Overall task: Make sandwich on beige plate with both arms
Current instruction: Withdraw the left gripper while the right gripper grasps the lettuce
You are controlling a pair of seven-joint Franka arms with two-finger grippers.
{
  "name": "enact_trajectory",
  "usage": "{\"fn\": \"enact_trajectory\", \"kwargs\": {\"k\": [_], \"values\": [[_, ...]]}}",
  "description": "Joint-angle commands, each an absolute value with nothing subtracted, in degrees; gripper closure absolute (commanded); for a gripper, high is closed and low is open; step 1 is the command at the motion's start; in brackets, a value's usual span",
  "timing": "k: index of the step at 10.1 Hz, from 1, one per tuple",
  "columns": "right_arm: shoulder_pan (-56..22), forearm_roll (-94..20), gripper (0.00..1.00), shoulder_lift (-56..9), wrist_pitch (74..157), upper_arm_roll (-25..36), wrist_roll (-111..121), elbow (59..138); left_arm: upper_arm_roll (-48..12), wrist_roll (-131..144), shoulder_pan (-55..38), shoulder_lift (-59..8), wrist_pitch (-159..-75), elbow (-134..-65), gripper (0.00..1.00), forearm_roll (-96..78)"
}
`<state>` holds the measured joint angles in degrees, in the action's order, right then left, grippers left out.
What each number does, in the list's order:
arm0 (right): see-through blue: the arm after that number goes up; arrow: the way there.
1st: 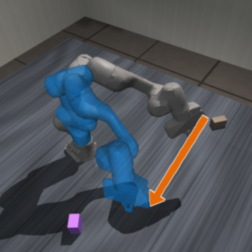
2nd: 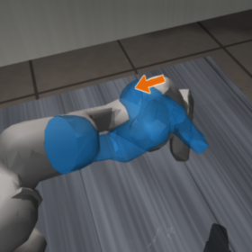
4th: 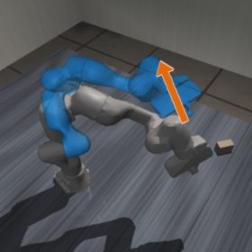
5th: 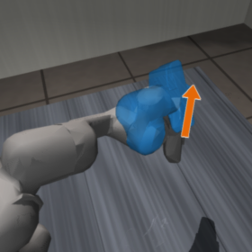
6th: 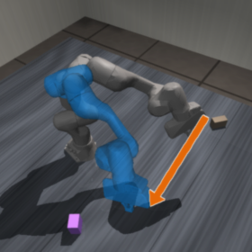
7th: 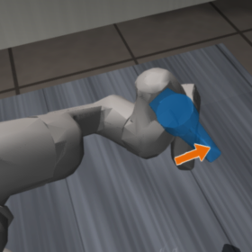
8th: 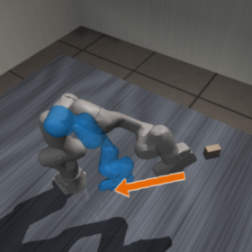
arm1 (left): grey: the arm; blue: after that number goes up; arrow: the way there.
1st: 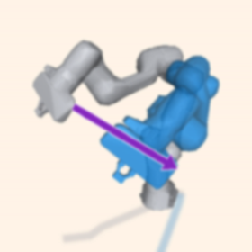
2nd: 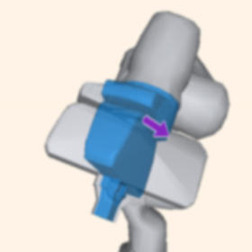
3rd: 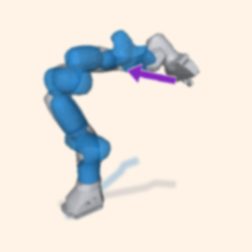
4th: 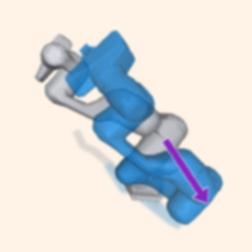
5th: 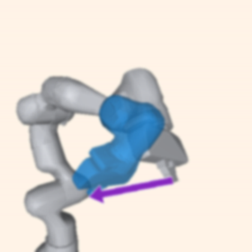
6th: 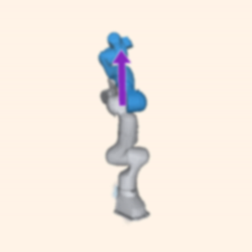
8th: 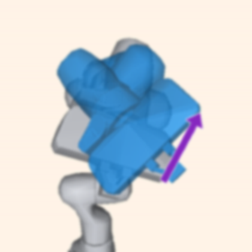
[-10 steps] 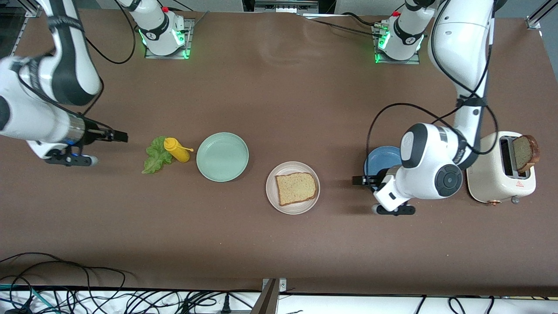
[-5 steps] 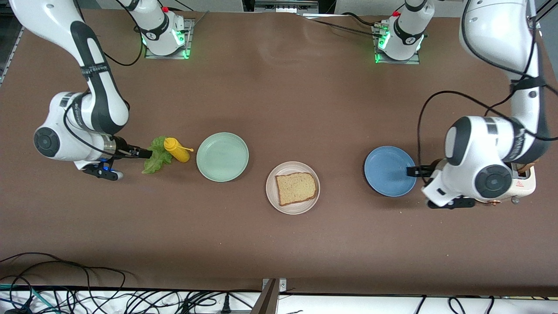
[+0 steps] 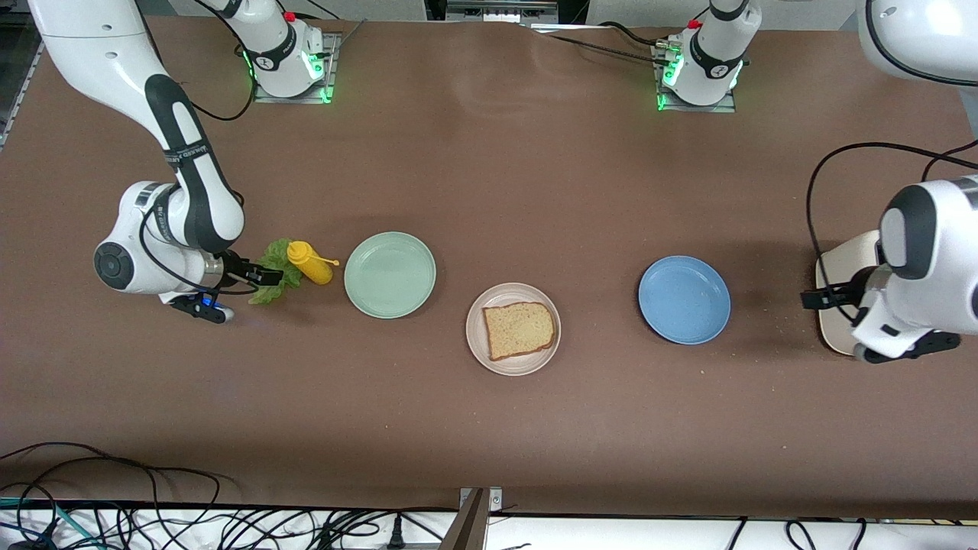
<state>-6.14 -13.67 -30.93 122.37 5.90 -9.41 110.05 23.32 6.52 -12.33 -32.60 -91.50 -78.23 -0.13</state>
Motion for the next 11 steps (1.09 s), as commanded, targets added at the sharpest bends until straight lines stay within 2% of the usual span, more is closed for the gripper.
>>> {"fn": "enact_trajectory", "kwargs": {"k": [1, 2, 4, 6, 9, 11], "values": [[-6.15, -14.77, 0.55, -32.6, 122.43, 5.71, -10.11, 108.46, 23.38, 6.33, -10.9, -32.78, -90.97, -75.34, 0.0, 2.46], [-6.24, -14.77, 0.75, -32.52, 122.26, 5.63, -10.11, 108.46, 23.38, 6.15, -9.59, -32.87, -91.05, -74.54, 0.0, 2.37], [-6.24, -14.5, 1.0, -32.52, 122.17, 5.62, -9.23, 108.37, 23.29, 1.61, -7.3, -32.96, -91.05, -72.69, 0.0, 2.2], [-6.33, -13.8, 1.0, -32.17, 121.12, 5.71, -8.88, 106.45, 23.55, -3.3, -6.42, -32.7, -90.88, -72.08, 0.0, 2.29], [-5.72, -10.29, 1.0, -31.73, 107.98, 5.98, -8.96, 97.94, 24.95, -21.14, -4.23, -30.6, -87.46, -71.63, 0.0, 2.03], [-5.8, -8.19, 1.0, -30.86, 101.99, 6.06, -7.92, 93.01, 25.23, -27.31, -1.34, -29.62, -87.01, -70.76, 0.0, 1.5]]}}
